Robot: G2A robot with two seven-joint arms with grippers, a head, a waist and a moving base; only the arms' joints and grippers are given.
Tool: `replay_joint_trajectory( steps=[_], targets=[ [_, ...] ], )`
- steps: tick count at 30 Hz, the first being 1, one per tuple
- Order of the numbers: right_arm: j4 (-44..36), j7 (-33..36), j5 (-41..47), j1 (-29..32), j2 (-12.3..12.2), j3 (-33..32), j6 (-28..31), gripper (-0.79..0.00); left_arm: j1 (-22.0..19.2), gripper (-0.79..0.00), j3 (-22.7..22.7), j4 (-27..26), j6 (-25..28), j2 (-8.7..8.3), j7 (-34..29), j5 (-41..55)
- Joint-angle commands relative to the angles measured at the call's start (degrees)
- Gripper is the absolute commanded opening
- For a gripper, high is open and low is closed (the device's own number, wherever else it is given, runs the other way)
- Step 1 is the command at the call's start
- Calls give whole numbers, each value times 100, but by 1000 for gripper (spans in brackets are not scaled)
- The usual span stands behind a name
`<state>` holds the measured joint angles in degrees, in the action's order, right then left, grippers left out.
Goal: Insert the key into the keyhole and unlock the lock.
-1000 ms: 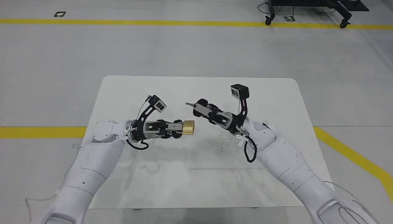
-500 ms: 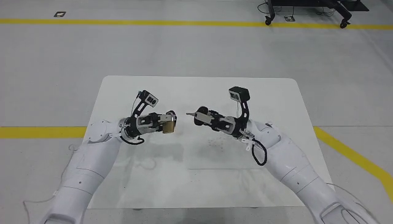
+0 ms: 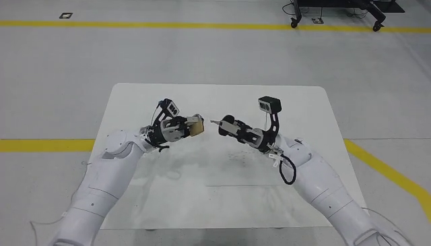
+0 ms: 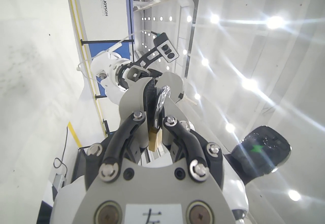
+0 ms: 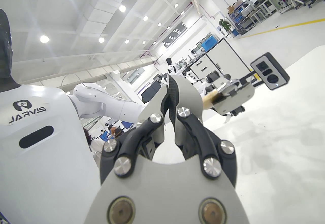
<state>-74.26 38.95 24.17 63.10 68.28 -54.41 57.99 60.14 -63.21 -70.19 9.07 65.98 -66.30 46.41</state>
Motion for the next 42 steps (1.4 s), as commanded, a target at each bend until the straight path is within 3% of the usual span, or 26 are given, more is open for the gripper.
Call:
replay_joint_trajectory(
  steps=[1, 6, 9, 12, 14, 18, 21, 25, 37, 39, 42],
  targets=[
    [-13, -14, 4, 14, -3, -22, 2, -785, 12, -785, 4, -2, 221, 0, -18, 14],
    [-13, -14, 4, 14, -3, -22, 2, -785, 35, -785, 15, 17, 165, 1, 31, 8],
    [9, -40, -41, 20, -5, -37, -41, -785, 111, -785, 132, -119, -535, -2, 599, -311],
    [-22, -329, -990, 85, -33, -266, -196, -785, 101, -785, 119, -394, -1398, -44, 1046, -629],
    [-195, -537, -2049, 145, -90, -571, -383, -785, 38, -785, 75, -633, -1903, -91, 1226, -984],
    [-1275, -749, -4251, 610, -236, -1202, -566, -785, -166, -785, 68, -924, -2782, -147, 1192, -1351],
    [-2261, -836, -5782, 1074, -341, -1701, -739, -785, -424, -785, 209, -923, -3135, -132, 1123, -1518],
    [-3845, -1123, -7809, 1891, -415, -2117, -1572, -785, -741, -785, 506, -732, -3189, -68, 1069, -1717],
    [-4053, -1206, -8002, 2020, -422, -2170, -1683, -785, -699, -785, 543, -659, -3155, -56, 1206, -1728],
    [-4117, -1144, -8234, 1947, -424, -2089, -1705, -785, -691, -785, 562, -616, -3529, -59, 1352, -1757],
    [-4337, -681, -9283, 1710, -421, -1774, -1922, -785, -754, -785, 533, -476, -4192, -40, 1231, -1325]
  ],
)
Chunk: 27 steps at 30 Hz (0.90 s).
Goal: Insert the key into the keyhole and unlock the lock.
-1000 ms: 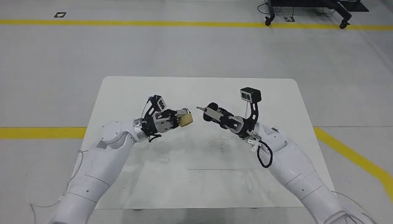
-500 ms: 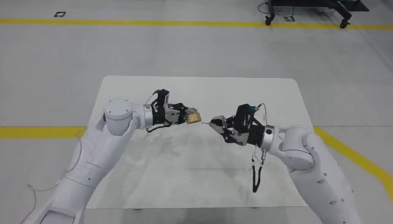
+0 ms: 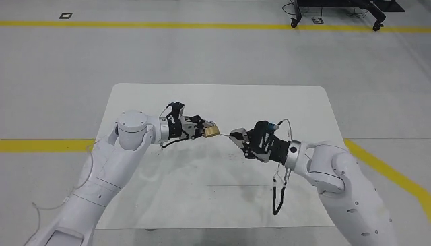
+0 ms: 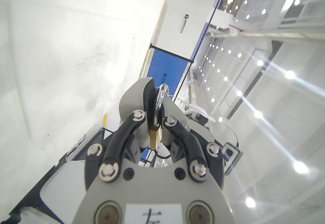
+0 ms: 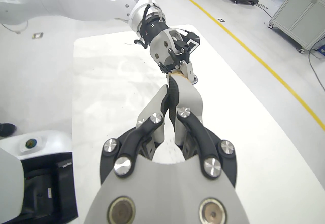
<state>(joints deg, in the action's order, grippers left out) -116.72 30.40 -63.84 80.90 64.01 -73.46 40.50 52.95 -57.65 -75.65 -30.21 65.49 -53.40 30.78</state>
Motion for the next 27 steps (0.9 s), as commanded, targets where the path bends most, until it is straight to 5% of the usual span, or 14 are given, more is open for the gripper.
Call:
replay_joint_trajectory(
  steps=[1, 5, 14, 27],
  targets=[
    [-189, 212, -728, -115, 13, 321, -124, -785, -63, -785, -36, 199, -374, 16, -99, 362],
    [-387, 437, -1906, -285, 25, 878, -80, -785, -224, -785, 29, 426, -456, 29, -61, 299],
    [-521, 570, -3751, -312, 108, 1837, -961, -785, -294, -785, 212, 550, -657, 72, -240, 488],
    [-558, 777, -4456, -337, 186, 2175, -1269, -785, -382, -785, 322, 696, -725, 114, -89, 640]
  ],
)
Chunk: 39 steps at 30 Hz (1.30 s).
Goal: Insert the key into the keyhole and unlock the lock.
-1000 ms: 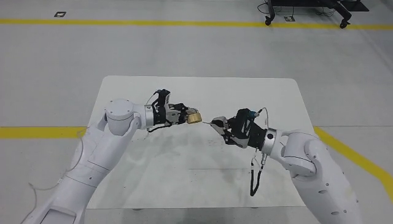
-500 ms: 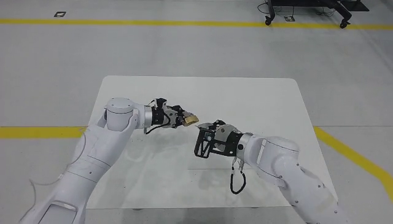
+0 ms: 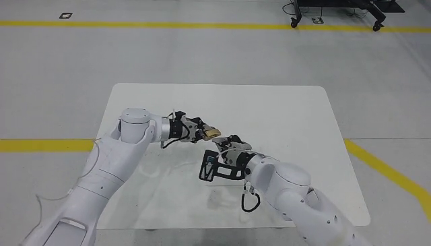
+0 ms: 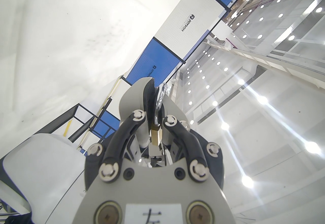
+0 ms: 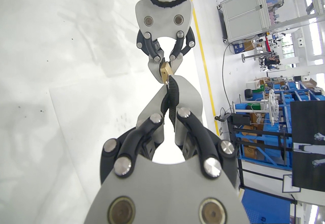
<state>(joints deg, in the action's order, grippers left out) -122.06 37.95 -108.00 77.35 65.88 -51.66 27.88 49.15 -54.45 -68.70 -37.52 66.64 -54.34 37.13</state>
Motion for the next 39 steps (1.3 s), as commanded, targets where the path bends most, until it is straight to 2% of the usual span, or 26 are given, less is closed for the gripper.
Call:
replay_joint_trajectory(
  steps=[1, 15, 39],
  targets=[
    [-54, 55, -93, 40, 0, -11, -27, -785, -3, -785, 3, 6, 3, -1, 5, 12],
    [-7, 453, -419, -51, 95, 253, 120, -785, -9, -785, 44, 4, 27, -13, -15, 8],
    [186, 931, -871, -264, 326, 617, 8, -785, -70, -785, 167, 66, -75, -20, -69, 10]
  ],
)
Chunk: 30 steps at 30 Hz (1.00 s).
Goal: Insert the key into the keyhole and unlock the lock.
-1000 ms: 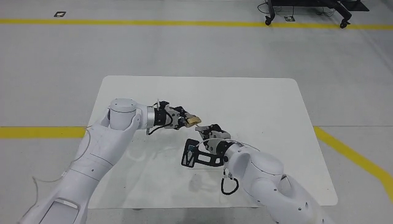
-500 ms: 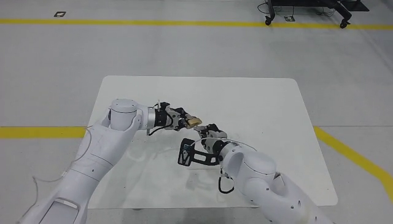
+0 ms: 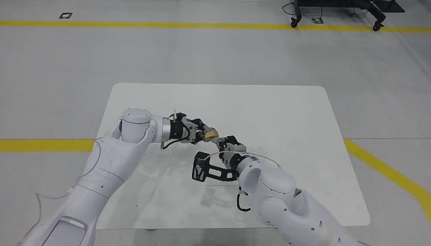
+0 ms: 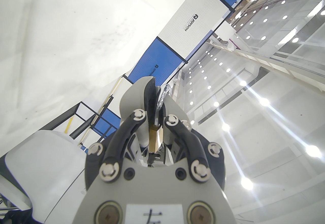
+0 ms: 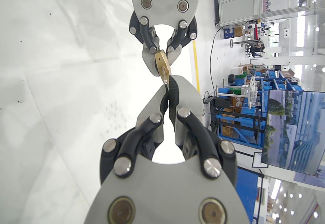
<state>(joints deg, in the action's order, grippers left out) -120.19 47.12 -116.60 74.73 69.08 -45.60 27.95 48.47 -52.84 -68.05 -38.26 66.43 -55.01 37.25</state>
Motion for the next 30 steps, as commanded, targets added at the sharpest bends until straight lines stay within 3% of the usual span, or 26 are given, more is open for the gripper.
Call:
replay_joint_trajectory(
  steps=[1, 30],
  targets=[
    [-5, 28, -37, -7, 15, 28, 4, -785, -3, -785, 11, 3, 1, 1, 0, 0],
    [-90, 1018, -379, -36, 281, 229, 398, -785, 6, -785, -2, -26, 69, -24, 97, 55]
  ],
)
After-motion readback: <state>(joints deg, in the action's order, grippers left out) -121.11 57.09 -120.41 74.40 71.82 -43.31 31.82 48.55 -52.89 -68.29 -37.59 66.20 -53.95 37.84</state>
